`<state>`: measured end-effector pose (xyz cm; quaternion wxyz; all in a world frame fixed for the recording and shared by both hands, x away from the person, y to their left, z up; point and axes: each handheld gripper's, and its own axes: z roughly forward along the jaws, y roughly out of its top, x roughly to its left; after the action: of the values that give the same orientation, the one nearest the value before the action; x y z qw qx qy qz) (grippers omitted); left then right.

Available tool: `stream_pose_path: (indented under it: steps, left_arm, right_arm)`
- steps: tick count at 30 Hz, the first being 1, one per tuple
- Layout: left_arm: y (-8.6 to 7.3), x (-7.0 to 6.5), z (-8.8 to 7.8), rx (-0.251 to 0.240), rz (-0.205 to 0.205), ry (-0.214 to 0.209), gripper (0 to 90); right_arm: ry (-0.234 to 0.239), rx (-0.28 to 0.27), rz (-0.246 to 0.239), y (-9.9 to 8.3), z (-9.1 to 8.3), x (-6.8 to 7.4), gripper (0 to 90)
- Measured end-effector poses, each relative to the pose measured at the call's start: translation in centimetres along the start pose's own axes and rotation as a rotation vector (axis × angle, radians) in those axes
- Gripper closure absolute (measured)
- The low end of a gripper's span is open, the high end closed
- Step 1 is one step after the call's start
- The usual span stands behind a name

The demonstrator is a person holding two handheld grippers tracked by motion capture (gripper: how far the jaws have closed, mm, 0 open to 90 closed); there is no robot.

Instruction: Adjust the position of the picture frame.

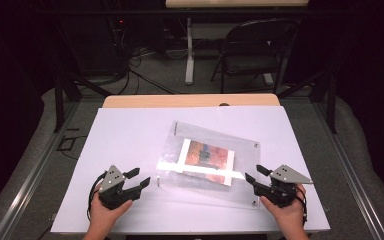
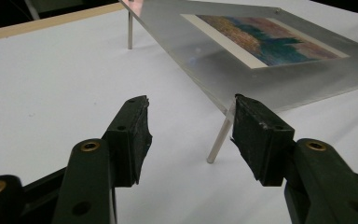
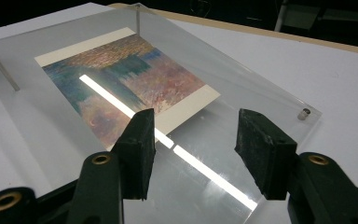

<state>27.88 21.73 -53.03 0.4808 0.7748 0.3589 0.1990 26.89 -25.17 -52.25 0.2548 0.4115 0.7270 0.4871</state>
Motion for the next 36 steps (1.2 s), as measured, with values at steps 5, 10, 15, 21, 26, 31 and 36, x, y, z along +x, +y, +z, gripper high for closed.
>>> stream_pose_path:
  steps: [5,10,15,21,26,31,36]
  left_arm:
    - [-0.2,-0.5,0.2,0.042,0.021,-0.014,46.5]
    - [-0.4,-0.4,0.2,0.057,0.000,-0.029,50.4]
    - [-0.5,-0.3,0.0,0.080,-0.005,-0.036,54.7]
    - [-0.6,-0.6,0.1,0.111,0.013,-0.048,59.9]
    - [-0.7,-0.8,0.8,0.131,0.019,-0.061,63.0]
    - [-0.4,-1.5,2.5,0.164,0.048,-0.098,65.8]
    - [-0.3,-1.7,4.0,0.194,0.072,-0.091,68.5]
  right_arm:
    - [0.011,-0.019,0.006,0.1,-0.3,-0.1,49.9]
    - [0.036,-0.035,0.019,0.3,-0.2,-0.1,53.8]
    - [0.065,-0.032,0.019,0.3,0.0,-0.2,54.3]
    - [0.079,-0.060,0.040,0.5,-0.3,-0.3,54.3]
    - [0.083,-0.062,0.048,0.5,-0.2,-0.3,54.5]
    - [0.089,-0.060,0.058,0.6,-0.1,-0.4,54.5]
    - [0.095,-0.058,0.065,0.6,0.1,-0.4,54.5]
